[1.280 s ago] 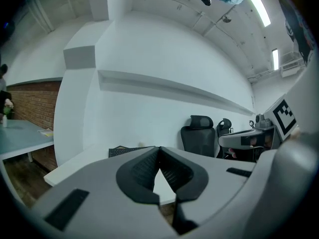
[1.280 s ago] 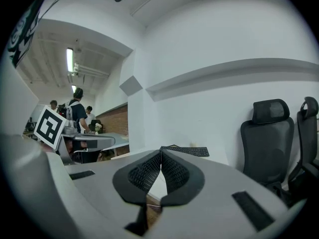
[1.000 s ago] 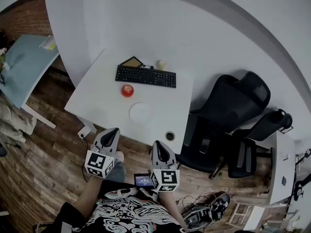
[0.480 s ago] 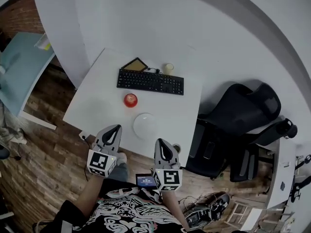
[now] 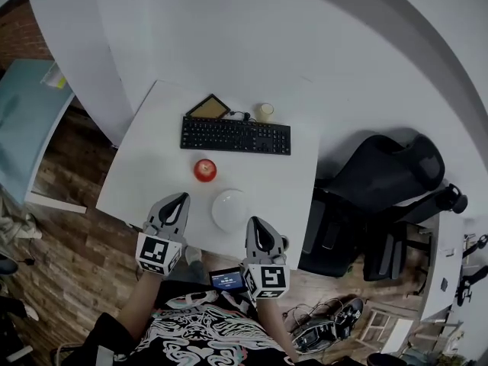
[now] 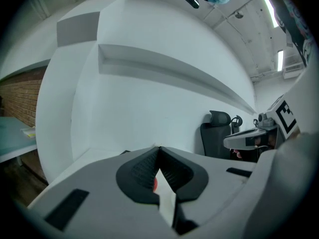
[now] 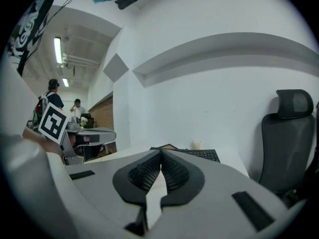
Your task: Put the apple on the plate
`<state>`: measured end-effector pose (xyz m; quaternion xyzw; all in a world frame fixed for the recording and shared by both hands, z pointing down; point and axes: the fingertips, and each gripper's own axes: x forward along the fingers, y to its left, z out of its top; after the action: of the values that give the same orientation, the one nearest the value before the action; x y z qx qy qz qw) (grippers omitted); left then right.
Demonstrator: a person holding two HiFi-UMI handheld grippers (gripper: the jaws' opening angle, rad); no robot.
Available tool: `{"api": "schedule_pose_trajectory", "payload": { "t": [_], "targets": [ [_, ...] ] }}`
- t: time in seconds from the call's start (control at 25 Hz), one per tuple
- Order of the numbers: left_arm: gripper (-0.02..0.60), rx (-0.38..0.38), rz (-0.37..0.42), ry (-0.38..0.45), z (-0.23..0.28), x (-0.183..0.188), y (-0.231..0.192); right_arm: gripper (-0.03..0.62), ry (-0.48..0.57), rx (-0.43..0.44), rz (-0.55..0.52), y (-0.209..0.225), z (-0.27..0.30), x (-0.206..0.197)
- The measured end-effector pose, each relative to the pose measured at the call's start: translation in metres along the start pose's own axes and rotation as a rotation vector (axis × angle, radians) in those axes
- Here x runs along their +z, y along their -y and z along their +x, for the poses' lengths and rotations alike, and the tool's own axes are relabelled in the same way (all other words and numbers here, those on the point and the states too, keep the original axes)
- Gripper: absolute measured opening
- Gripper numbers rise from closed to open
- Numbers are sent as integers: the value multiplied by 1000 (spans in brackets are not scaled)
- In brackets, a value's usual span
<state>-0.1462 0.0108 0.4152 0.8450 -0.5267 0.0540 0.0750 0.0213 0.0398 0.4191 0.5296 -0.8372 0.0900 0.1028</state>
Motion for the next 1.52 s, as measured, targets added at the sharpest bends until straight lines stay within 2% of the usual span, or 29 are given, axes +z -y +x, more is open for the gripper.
{"api": "schedule_pose_trajectory", "payload": {
  "t": [0.28,0.68,0.96,1.2,1.52],
  "targets": [
    [14,-38,11,-10,20,1,0,28,-5,-20,38,13,13,2],
    [14,-10,10,-35,35,0,-3,28,-9,7,127,41,31,3],
    [14,33,-13,-84,44,-31,-4,28,-22,70,170,41,43,-10],
    [14,87,12,-114,49,-58,-14,28,-61,109,136,31,59,-29],
    [14,90,8,-163,57,-85,-20,28,-112,147,111,30,80,-51]
  ]
}}
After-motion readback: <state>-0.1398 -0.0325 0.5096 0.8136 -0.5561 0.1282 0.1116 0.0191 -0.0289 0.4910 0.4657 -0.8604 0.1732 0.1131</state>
